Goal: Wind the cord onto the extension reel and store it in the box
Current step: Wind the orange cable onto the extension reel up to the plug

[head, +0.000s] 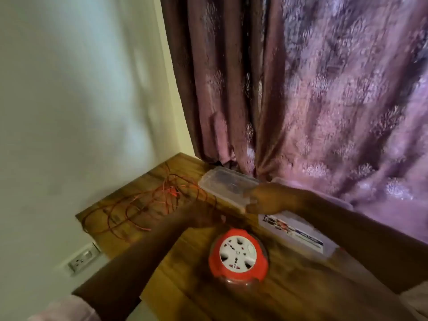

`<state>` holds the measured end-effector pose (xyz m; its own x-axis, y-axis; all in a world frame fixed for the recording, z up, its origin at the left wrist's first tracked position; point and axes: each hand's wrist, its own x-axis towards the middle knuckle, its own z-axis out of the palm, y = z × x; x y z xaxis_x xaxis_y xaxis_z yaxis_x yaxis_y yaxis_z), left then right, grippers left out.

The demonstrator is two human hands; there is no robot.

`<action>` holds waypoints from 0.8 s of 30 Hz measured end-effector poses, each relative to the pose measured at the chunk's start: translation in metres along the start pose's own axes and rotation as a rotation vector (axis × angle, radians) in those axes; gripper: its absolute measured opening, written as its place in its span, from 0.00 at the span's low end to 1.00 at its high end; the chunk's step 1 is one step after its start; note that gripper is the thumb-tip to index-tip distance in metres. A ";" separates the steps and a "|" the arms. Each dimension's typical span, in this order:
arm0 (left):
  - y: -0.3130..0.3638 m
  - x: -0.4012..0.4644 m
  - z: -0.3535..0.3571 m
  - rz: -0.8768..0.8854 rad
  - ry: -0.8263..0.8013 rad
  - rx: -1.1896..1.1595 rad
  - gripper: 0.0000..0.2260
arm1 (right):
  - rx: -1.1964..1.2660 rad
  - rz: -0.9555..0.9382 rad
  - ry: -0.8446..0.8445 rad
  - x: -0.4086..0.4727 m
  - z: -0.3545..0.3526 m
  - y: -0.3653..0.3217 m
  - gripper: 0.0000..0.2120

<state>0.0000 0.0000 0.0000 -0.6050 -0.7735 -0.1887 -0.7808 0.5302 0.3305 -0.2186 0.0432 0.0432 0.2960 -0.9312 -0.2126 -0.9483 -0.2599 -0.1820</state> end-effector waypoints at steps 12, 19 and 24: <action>-0.023 0.023 0.119 -0.348 0.018 -0.350 0.25 | 0.079 0.112 0.167 -0.005 0.170 0.014 0.30; -0.002 -0.039 0.130 -0.249 0.177 -0.948 0.17 | 0.115 0.139 0.455 -0.051 0.188 -0.008 0.32; 0.009 -0.071 0.143 -0.128 0.406 -1.092 0.12 | -0.066 0.211 0.650 -0.089 0.193 -0.045 0.29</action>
<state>0.0142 0.1094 -0.1155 -0.2831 -0.9585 -0.0341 -0.1651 0.0137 0.9862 -0.1807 0.1869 -0.1149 -0.0049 -0.9225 0.3860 -0.9892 -0.0521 -0.1370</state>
